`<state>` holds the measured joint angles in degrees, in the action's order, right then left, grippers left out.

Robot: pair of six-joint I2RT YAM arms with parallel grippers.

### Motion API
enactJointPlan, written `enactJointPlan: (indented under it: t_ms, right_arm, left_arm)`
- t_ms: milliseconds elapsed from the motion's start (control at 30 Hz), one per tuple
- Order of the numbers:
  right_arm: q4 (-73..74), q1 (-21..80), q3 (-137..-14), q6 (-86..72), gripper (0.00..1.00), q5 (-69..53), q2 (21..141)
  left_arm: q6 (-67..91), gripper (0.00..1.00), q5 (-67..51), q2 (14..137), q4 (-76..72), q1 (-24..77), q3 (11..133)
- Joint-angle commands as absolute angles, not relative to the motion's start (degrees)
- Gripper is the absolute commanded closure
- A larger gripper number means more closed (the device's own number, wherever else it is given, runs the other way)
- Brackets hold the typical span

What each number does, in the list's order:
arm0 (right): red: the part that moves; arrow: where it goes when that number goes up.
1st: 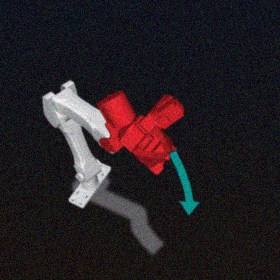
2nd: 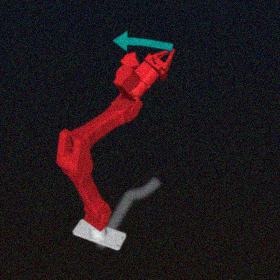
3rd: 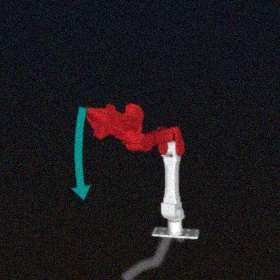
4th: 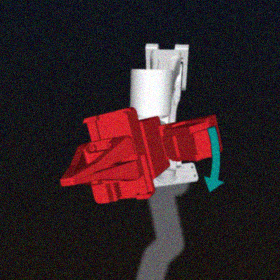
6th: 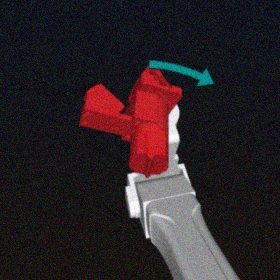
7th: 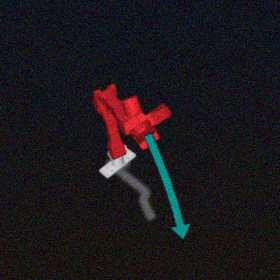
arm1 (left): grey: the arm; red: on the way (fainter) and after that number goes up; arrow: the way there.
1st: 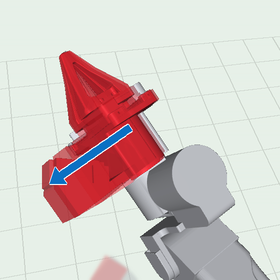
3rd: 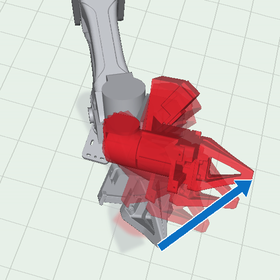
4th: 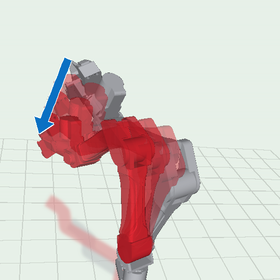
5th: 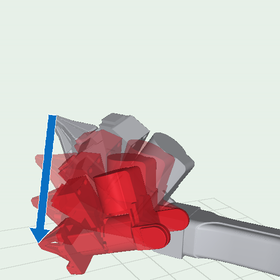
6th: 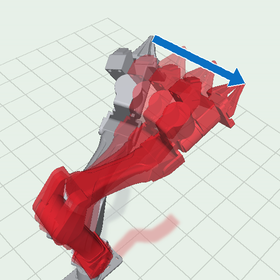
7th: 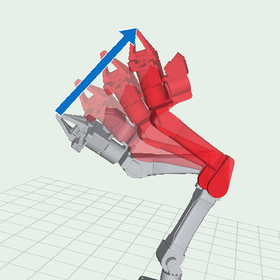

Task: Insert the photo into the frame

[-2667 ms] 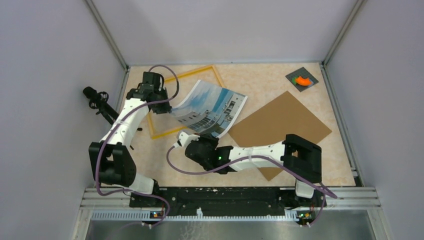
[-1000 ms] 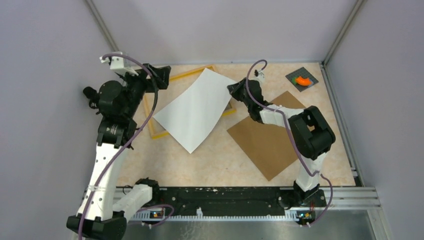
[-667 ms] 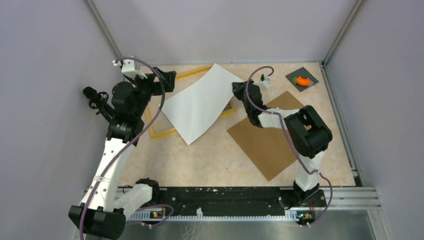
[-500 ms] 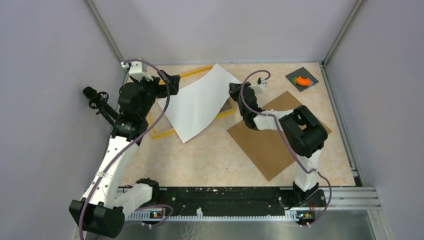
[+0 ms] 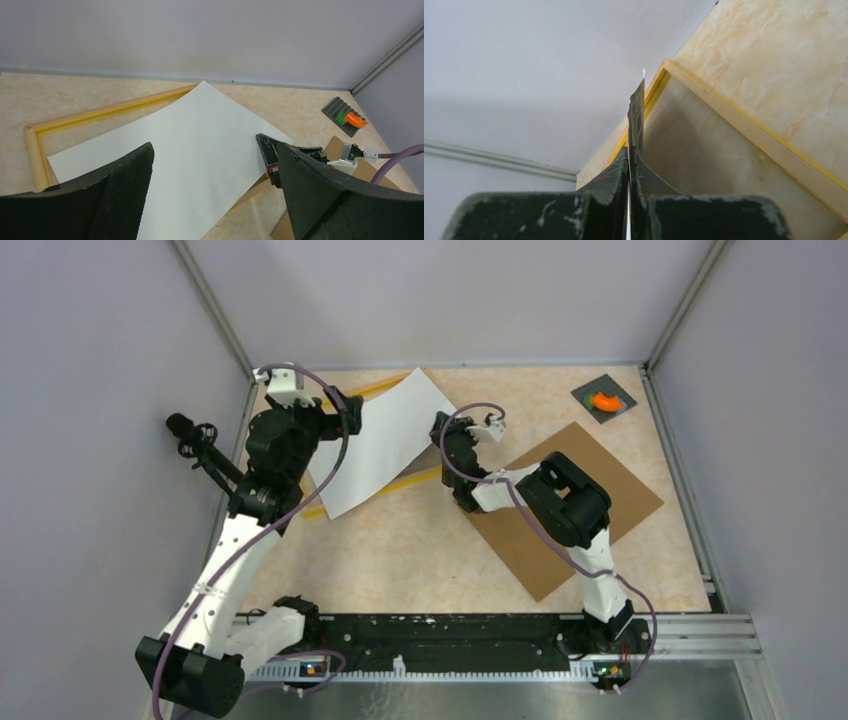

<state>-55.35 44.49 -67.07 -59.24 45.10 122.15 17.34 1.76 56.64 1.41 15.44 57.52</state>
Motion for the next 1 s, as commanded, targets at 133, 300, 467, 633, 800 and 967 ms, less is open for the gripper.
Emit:
enactJointPlan:
  t_ms: [133, 300, 467, 633, 800, 967]
  right_arm:
    - [-58.0, 45.2, -73.1, -59.3, 1.0, 51.8, 125.9]
    - [-57.4, 46.3, -76.9, -59.9, 1.0, 51.8, 128.6]
    - [-58.3, 47.3, -79.7, -58.3, 1.0, 52.4, 130.8]
    - [-59.1, 47.8, -81.4, -58.3, 1.0, 52.6, 132.9]
    - [-59.3, 48.6, -82.3, -58.4, 1.0, 52.6, 134.6]
    - [-61.5, 48.8, -81.4, -58.5, 1.0, 51.1, 135.2]
  left_arm:
    - [16.5, 0.05, 4.1, 56.8, -0.3, 15.7, 58.8]
    - [16.5, 0.05, 4.1, 56.9, -0.3, 15.9, 58.6]
    - [16.4, 0.05, 4.4, 56.6, -0.3, 16.1, 58.5]
    - [16.4, 0.05, 4.6, 56.6, -0.3, 16.4, 58.5]
    - [16.2, 0.05, 4.6, 56.7, -0.3, 16.7, 58.5]
    - [16.0, 0.05, 4.5, 56.6, -0.3, 16.7, 58.4]
